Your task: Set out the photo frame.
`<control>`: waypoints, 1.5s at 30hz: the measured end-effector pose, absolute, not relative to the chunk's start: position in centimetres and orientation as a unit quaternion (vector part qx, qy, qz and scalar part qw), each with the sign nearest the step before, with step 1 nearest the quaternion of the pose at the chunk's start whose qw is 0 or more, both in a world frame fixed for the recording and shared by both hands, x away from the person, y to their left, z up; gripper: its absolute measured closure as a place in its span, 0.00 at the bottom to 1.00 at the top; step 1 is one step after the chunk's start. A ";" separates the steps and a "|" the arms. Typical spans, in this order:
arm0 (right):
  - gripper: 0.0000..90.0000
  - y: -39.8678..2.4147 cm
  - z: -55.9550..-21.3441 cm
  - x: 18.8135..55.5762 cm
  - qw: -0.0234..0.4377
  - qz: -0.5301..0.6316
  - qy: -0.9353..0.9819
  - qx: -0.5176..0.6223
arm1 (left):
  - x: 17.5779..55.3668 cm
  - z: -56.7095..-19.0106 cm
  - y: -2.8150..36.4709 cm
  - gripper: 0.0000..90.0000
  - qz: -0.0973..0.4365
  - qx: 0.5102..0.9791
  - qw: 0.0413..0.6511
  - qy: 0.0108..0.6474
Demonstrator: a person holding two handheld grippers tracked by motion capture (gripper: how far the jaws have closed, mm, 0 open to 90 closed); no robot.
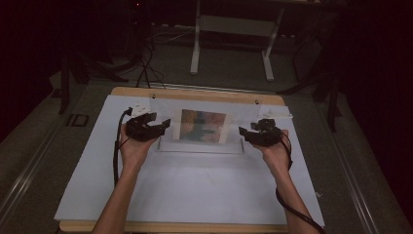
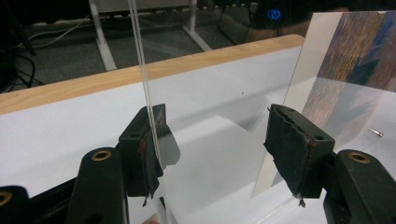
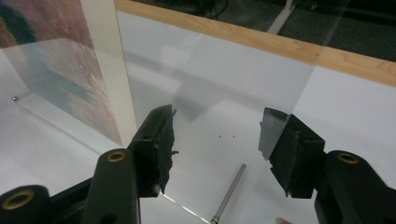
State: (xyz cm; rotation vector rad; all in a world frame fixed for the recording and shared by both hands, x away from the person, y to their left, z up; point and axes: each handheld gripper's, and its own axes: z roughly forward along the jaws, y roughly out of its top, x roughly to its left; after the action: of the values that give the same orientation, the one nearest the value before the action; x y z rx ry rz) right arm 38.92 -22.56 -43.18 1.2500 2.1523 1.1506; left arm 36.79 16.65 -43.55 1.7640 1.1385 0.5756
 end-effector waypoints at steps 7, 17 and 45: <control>0.49 -22.6 -43.0 38.1 0.196 0.411 0.769 0.449 | 36.1 -43.3 16.6 0.43 0.234 0.721 0.461 0.462; 0.50 -22.6 -42.9 36.9 0.195 0.407 0.772 0.448 | 35.0 -43.7 16.7 0.43 0.225 0.720 0.463 0.466; 0.50 -23.0 -44.1 36.3 0.198 0.427 0.765 0.439 | 33.9 -44.5 16.6 0.43 0.239 0.713 0.473 0.459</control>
State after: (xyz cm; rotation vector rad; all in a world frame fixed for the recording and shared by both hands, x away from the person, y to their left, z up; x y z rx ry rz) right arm 36.32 -22.97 -44.06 1.2290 2.1413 1.1949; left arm 33.91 16.62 -44.48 1.7440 1.1232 0.5851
